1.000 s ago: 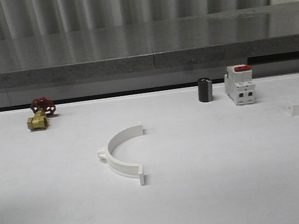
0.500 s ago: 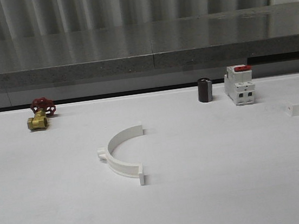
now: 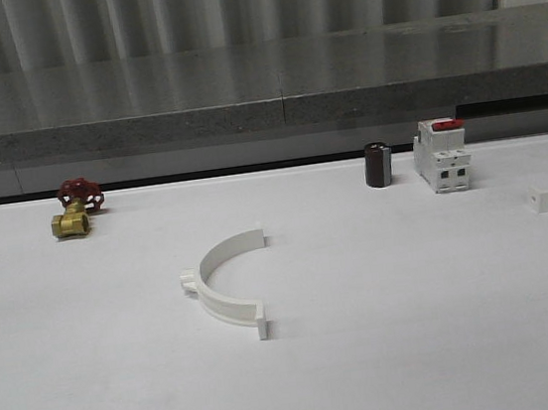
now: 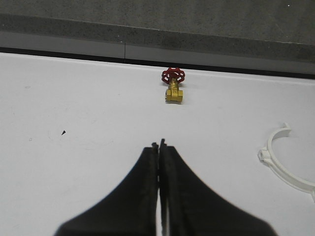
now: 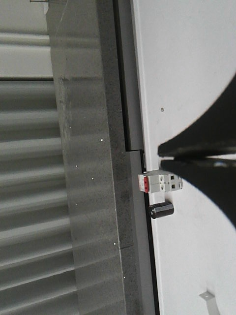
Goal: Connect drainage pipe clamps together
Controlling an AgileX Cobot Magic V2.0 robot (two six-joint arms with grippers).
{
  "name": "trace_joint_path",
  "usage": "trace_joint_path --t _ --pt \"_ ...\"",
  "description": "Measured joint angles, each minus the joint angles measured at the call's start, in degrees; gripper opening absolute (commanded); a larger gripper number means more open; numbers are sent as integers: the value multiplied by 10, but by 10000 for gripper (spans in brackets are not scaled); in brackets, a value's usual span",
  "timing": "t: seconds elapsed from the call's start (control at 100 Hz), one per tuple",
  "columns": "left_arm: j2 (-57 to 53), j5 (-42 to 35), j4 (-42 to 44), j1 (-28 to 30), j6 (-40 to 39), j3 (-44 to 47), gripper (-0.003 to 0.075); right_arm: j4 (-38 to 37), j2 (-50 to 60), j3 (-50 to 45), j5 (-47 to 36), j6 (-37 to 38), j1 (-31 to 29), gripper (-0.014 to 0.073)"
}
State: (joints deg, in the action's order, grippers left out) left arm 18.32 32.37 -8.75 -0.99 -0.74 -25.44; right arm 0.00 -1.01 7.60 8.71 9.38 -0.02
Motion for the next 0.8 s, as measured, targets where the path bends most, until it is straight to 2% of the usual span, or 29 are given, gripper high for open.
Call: trace_joint_path --t 0.16,0.4,0.52,0.57,0.61,0.69,0.76,0.8 --pt "0 1 0 0 0 0 -20 0 -96 132 105 0 0 -118" --pt "0 1 1 0 0 0 -20 0 -325 346 334 0 0 -118" --pt "0 1 1 0 0 0 -20 0 -427 405 371 0 0 -97" --pt "0 1 1 0 0 0 -20 0 -466 416 371 0 0 -41" --pt "0 1 1 0 0 0 -20 0 -489 420 370 0 0 41" --pt "0 1 1 0 0 0 -20 0 -538 421 369 0 0 242" --pt "0 1 1 0 0 0 -20 0 -573 421 368 0 0 458" --pt "0 1 1 0 0 0 -20 0 -588 421 367 0 0 536"
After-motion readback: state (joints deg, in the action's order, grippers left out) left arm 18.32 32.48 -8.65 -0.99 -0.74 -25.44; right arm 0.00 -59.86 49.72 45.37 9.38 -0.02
